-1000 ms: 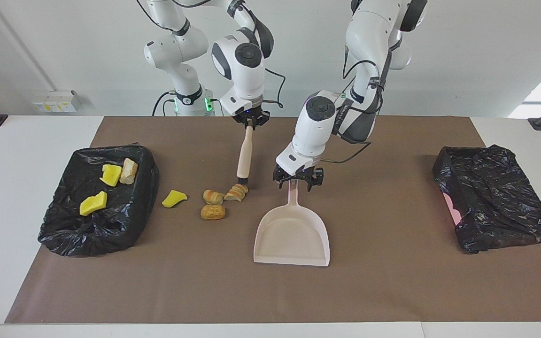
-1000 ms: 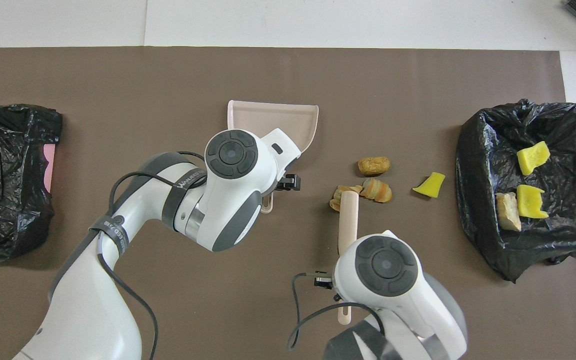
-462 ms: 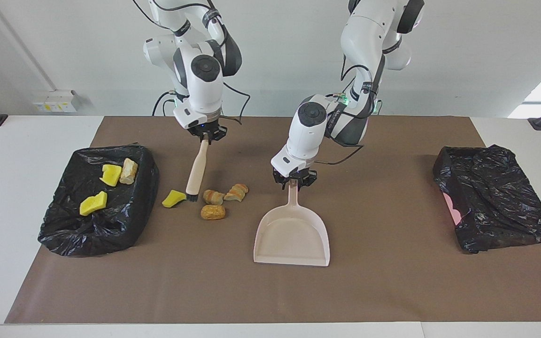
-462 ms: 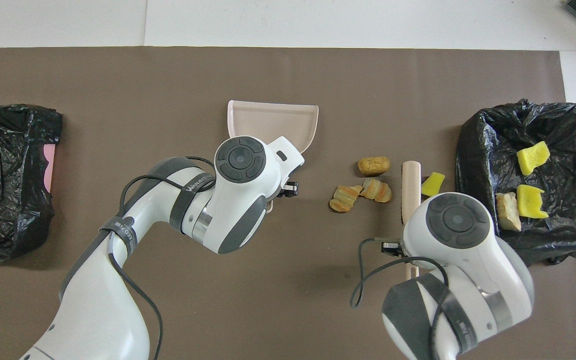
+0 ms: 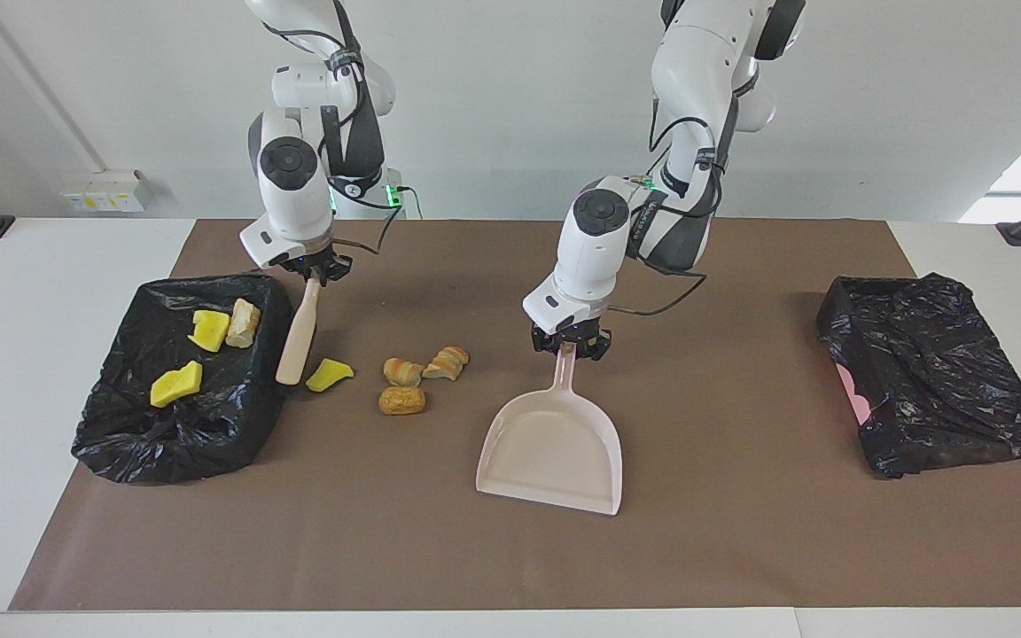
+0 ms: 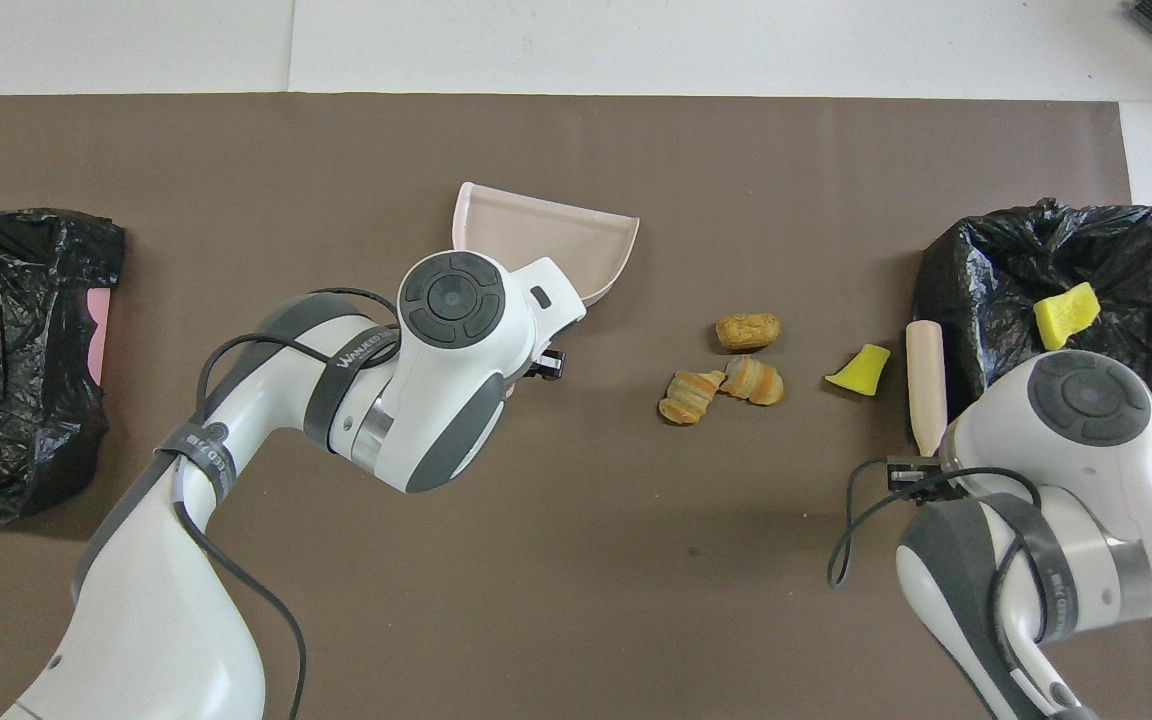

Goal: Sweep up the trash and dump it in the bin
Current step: 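Move the brush with the right gripper behind the remaining stones and sponge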

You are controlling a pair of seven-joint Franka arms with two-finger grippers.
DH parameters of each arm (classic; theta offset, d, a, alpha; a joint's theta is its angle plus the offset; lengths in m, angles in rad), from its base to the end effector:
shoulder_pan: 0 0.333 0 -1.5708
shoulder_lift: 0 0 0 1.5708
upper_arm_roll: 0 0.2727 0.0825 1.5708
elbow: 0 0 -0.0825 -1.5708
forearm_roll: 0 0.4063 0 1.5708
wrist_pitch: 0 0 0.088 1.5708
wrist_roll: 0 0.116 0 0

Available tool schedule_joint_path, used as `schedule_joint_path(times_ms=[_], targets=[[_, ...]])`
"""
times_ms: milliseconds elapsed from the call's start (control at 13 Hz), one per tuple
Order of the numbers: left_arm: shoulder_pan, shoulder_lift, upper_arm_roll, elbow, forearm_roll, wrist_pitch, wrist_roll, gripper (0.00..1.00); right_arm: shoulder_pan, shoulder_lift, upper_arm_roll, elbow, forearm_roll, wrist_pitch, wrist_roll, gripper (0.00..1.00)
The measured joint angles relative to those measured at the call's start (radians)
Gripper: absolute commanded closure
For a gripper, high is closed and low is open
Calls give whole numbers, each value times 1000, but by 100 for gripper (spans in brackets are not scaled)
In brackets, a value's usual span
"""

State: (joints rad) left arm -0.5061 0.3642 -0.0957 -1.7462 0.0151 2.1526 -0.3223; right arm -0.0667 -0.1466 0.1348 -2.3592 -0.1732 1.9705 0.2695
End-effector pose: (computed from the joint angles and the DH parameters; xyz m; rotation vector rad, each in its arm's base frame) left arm 0.5447 -0.3692 0.3093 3.0723 -0.4338 0.0464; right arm 0.4747 0.0186 0.3045 2.9120 -0.1721 -0.3111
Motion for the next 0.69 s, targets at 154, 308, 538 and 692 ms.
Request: schedule_joint_path(times_ms=[154,308,538,692], targets=[[16,-19,1,-5,0,-36,40,100,-23,-4,0,-57,0,67,-16,100],[15,-37,-1,-47,0,-40,45,91,-8,-4,10,-75,0,94,-17,100],[15,-68,-4,-126,-1,12,30,2,60,22,16,-67,14,137,-14,100],[15,-73,-5,-139,-1,78,8,0,110,59,17,-36,16,143,21,100]])
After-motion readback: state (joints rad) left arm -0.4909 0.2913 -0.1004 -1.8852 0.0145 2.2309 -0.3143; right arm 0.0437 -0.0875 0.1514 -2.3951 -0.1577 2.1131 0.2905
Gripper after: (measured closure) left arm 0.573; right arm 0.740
